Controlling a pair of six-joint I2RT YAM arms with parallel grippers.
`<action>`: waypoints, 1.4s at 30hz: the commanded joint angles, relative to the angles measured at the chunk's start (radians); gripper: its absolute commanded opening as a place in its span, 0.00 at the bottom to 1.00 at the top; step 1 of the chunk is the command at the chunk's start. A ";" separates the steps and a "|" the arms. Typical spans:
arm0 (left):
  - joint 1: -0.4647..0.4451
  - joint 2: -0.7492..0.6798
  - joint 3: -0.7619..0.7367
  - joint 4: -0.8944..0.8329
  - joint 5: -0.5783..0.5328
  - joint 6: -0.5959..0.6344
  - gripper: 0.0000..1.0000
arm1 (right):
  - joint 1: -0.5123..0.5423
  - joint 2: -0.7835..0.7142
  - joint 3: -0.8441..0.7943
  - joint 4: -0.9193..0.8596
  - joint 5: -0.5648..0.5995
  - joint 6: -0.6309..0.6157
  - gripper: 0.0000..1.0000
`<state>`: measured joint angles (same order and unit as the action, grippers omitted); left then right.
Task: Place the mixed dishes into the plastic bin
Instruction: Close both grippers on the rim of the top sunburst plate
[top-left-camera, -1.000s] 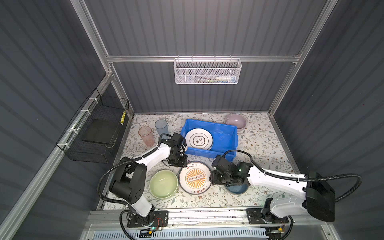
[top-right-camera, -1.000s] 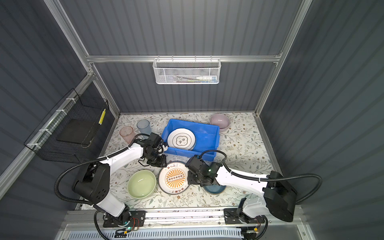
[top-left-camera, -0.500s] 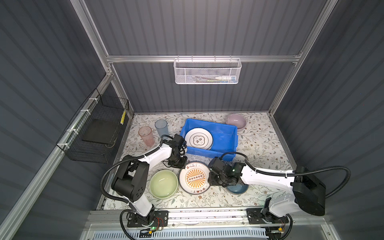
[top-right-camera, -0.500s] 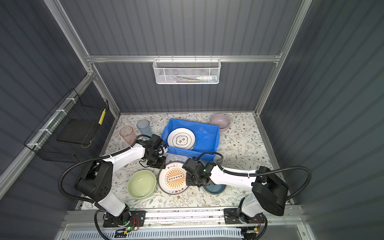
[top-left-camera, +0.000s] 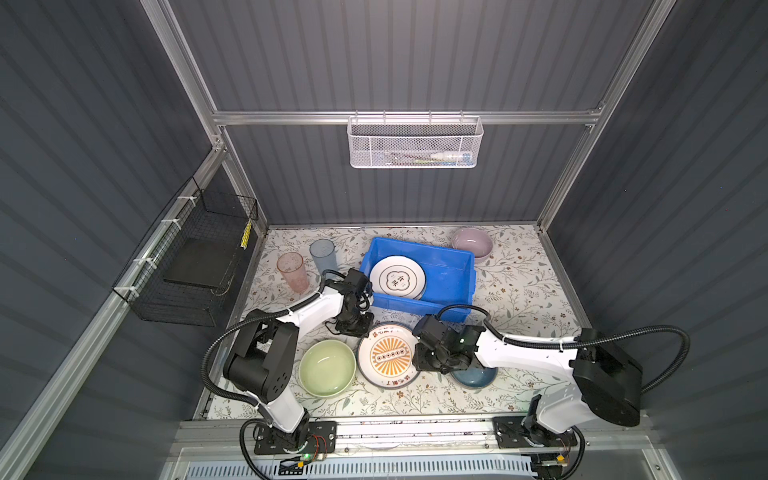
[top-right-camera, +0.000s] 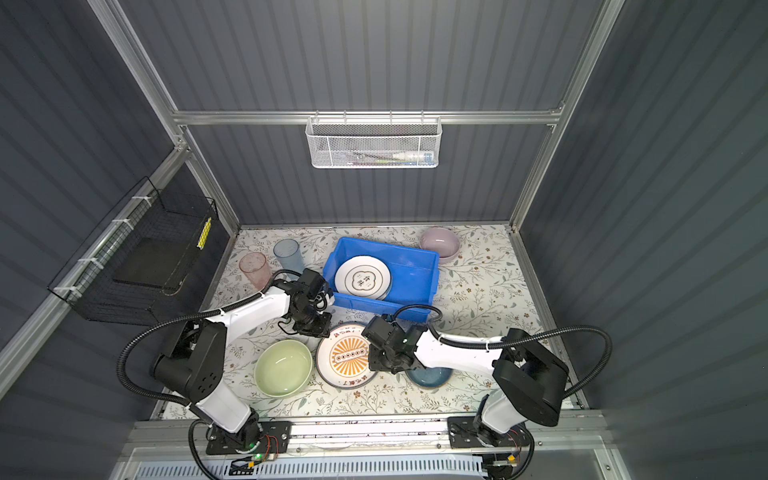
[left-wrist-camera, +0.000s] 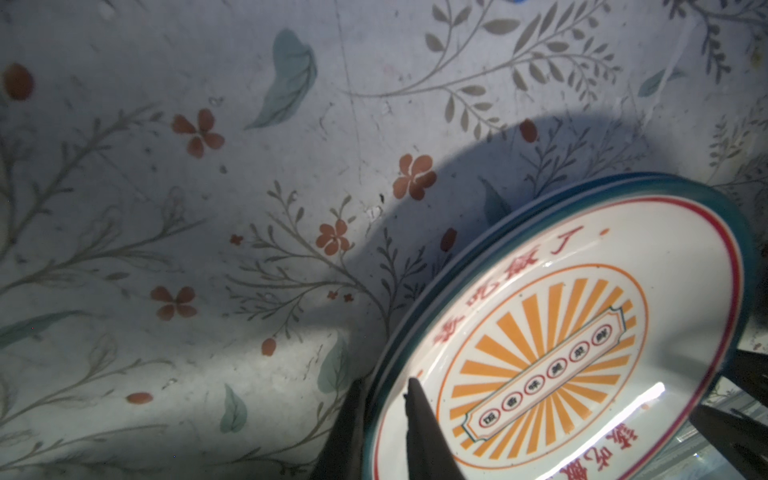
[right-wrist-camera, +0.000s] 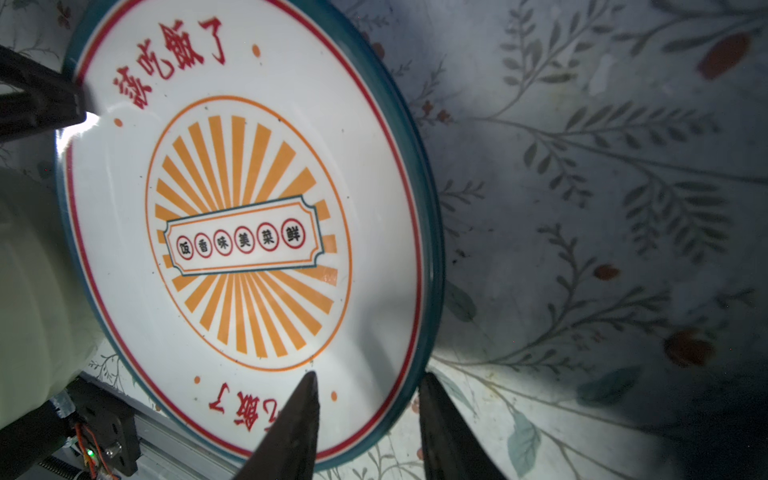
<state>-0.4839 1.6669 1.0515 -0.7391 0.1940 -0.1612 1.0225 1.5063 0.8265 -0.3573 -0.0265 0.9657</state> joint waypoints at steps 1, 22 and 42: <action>-0.005 0.017 -0.004 -0.006 0.013 -0.010 0.19 | 0.000 0.002 0.002 0.058 -0.020 0.005 0.40; -0.005 0.010 -0.012 0.017 0.077 -0.009 0.16 | -0.054 -0.122 -0.149 0.300 -0.073 0.048 0.36; -0.004 0.011 -0.009 0.029 0.108 -0.012 0.16 | -0.067 -0.204 -0.211 0.451 -0.011 0.013 0.33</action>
<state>-0.4763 1.6669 1.0439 -0.7315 0.2058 -0.1616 0.9535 1.3170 0.6075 -0.0505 -0.0288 0.9977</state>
